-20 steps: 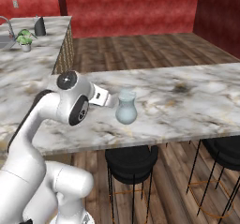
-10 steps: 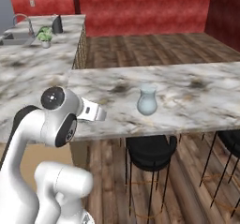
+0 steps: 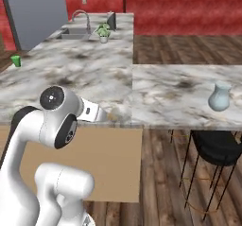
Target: Place the pitcher and cup on the dining counter for serving.
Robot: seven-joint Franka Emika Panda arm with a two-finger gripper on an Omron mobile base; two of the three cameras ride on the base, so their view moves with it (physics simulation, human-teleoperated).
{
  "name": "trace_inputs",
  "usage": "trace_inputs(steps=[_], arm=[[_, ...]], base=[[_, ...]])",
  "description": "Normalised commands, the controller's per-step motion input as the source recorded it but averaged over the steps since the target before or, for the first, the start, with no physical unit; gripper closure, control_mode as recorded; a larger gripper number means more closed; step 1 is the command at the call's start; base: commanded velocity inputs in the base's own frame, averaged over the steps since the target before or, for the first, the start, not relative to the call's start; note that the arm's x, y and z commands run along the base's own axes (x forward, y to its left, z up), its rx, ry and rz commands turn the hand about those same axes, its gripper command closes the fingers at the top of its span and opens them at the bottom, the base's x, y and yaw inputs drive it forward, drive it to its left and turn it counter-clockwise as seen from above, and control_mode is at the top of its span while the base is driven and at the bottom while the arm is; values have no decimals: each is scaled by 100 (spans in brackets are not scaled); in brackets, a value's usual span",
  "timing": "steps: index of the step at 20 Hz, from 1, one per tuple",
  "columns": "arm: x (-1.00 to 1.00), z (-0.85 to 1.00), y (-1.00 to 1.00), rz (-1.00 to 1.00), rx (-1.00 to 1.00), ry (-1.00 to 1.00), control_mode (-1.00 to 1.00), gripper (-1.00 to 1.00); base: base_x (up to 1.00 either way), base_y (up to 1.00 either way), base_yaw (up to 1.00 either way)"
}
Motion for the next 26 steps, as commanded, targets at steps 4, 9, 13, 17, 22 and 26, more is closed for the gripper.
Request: trace_inputs(steps=[4, 9, 13, 17, 22, 26], arm=[[0, 0, 0, 0, 0, 0, 100, -100], [0, 0, 0, 0, 0, 0, 100, -100], [0, 0, 0, 0, 0, 0, 100, -100], [0, 0, 0, 0, 0, 0, 100, -100], [0, 0, 0, 0, 0, 0, 100, -100], [0, 0, 0, 0, 0, 0, 100, -100]], base=[[-36, 100, 36], [-13, 100, 32], [0, 100, 25], [0, 100, 20], [22, 100, 12], [77, 100, 2]])
